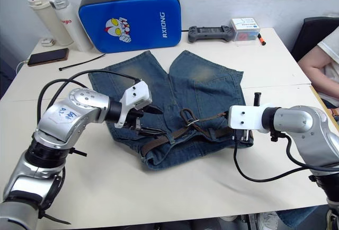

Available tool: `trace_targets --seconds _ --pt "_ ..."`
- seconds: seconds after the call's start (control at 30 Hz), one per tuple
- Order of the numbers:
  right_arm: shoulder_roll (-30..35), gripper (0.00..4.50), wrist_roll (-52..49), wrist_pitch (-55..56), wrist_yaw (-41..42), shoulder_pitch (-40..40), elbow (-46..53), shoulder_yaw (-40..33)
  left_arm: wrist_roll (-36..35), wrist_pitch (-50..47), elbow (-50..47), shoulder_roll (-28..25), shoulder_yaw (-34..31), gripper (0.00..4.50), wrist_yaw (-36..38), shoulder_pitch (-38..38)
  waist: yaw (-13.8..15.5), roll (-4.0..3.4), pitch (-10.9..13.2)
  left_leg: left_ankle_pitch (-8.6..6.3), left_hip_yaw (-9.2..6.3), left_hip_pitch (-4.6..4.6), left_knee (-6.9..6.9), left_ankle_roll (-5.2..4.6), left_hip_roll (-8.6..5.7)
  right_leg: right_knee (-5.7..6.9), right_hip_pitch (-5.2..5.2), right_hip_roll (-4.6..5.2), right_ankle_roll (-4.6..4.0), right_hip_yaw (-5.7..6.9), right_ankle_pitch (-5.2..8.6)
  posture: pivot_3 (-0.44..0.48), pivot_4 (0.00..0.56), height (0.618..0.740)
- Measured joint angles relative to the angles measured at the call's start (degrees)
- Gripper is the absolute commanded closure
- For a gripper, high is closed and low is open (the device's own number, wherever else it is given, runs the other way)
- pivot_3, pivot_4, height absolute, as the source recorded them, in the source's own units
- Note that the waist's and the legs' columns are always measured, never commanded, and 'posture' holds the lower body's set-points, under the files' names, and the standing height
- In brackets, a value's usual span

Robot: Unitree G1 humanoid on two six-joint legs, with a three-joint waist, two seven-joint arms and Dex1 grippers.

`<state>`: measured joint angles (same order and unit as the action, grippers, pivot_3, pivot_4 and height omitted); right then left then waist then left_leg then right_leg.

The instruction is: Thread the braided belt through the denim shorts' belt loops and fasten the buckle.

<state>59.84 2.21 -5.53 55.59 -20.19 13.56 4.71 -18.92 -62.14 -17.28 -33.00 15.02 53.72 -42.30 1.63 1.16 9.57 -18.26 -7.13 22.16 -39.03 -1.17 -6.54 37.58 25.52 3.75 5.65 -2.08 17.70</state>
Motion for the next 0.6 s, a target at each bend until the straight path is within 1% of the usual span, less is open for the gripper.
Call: trace_targets --seconds 0.07,0.13,0.2,0.23,0.3,0.37,0.47,0.6 --pt "-0.05 4.5 0.0 -0.23 0.0 0.0 0.27 0.0 -0.81 -1.12 -0.15 1.98 0.98 2.46 -1.52 1.41 -0.05 0.0 0.0 0.0 0.0 0.0 -0.01 0.0 0.01 0.02 0.01 -0.01 0.0 0.0 0.0 0.0 0.15 0.74" --pt "-0.13 4.5 0.0 -0.75 -0.02 0.13 0.66 0.0 -0.71 -1.09 -0.2 2.89 3.13 3.46 -3.05 2.81 -0.1 0.0 0.0 0.0 0.01 -0.01 0.0 0.01 0.01 0.01 0.01 -0.02 0.0 -0.01 0.0 0.0 0.15 0.74" --pt "-0.66 4.5 -0.03 -1.02 -0.03 0.38 0.95 0.0 -0.79 -0.83 -0.17 4.05 4.34 4.32 -4.02 4.53 -0.11 0.0 0.0 0.0 0.02 -0.02 0.0 0.0 0.01 0.02 0.01 -0.02 0.0 -0.03 0.0 0.0 0.15 0.74" --pt "-1.03 4.5 -0.04 -1.24 -0.03 0.44 1.08 0.0 -0.1 0.25 -0.07 3.9 5.69 4.42 -4.32 5.14 -0.11 0.0 0.0 0.0 0.02 -0.02 0.0 0.01 0.02 0.01 0.01 -0.02 0.0 -0.03 0.0 0.0 0.15 0.74" --pt "-1.59 4.5 -0.07 -1.99 -0.04 0.69 2.09 0.0 3.31 3.95 0.17 0.96 11.08 4.42 -4.52 6.46 -0.12 -0.01 -0.01 0.0 0.05 -0.04 0.04 0.01 0.02 -0.01 0.01 -0.02 0.0 -0.05 0.0 0.0 0.15 0.74" --pt "-1.59 4.5 -0.04 -2.35 -0.08 1.38 2.28 -0.1 5.0 7.23 0.24 0.04 12.96 4.42 -4.47 6.52 -0.03 -0.01 -0.01 0.0 0.03 -0.05 0.03 0.01 0.02 -0.03 -0.04 -0.01 0.0 -0.03 0.0 0.0 0.15 0.74" --pt "-1.49 4.5 0.02 -1.94 -0.22 3.63 3.19 -1.48 5.86 9.96 0.27 -0.7 14.12 4.42 -4.21 6.52 0.1 -0.02 -0.03 -0.01 0.03 -0.09 0.03 0.01 0.02 -0.06 -0.09 -0.01 0.0 -0.03 0.0 0.0 0.15 0.74" --pt "1.41 4.5 0.87 2.19 -0.38 11.24 3.51 -5.78 6.32 11.67 0.58 -0.9 14.69 4.42 -3.81 6.6 0.21 -0.08 -0.07 -0.01 0.04 -0.1 0.04 0.0 0.01 -0.05 -0.09 -0.01 0.0 -0.03 0.0 0.0 0.15 0.74"
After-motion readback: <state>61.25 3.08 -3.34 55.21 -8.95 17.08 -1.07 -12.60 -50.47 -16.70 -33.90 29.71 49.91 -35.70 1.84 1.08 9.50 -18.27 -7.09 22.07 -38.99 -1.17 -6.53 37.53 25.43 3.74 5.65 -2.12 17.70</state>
